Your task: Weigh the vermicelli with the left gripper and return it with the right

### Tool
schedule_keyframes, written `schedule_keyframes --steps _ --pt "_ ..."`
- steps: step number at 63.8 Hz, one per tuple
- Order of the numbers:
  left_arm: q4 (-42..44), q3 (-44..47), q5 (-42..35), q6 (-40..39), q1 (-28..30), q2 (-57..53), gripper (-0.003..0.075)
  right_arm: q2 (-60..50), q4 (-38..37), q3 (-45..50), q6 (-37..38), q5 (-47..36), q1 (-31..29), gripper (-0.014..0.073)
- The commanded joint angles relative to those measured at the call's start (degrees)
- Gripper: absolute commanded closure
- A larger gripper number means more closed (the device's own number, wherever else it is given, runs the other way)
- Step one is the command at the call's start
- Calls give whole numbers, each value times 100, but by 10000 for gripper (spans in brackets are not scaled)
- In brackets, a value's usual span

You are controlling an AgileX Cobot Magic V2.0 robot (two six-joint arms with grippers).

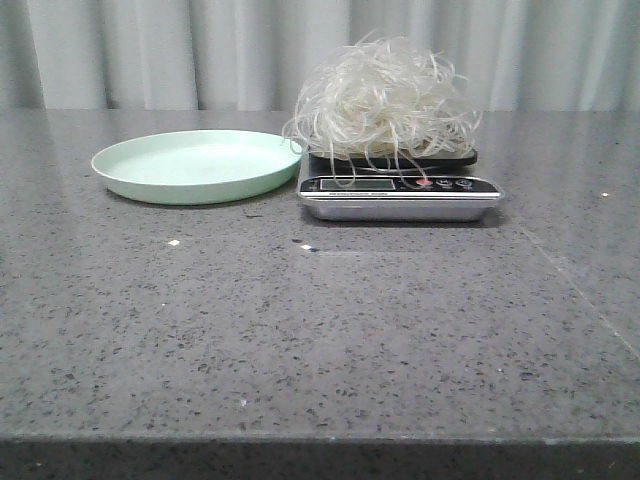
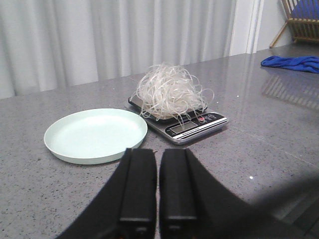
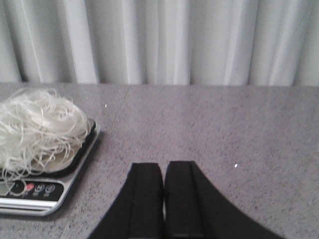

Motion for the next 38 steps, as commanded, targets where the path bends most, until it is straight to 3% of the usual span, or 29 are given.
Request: schedule_keyframes --steps 1,6,14,17,38 --pt "-86 -141 -474 -6 2 69 575 306 26 -434 -8 -112 167 400" --pt "-86 -141 -474 -6 2 69 575 626 26 -736 -19 163 387 328" --pt "-86 -141 -483 -6 2 69 575 1530 21 -1603 -231 640 912 40" --pt "-86 -141 -483 -6 2 69 575 1870 21 -1925 -241 854 1101 -24" --pt "-86 -141 -486 -6 2 69 575 4119 27 -3990 -241 1341 2324 -6"
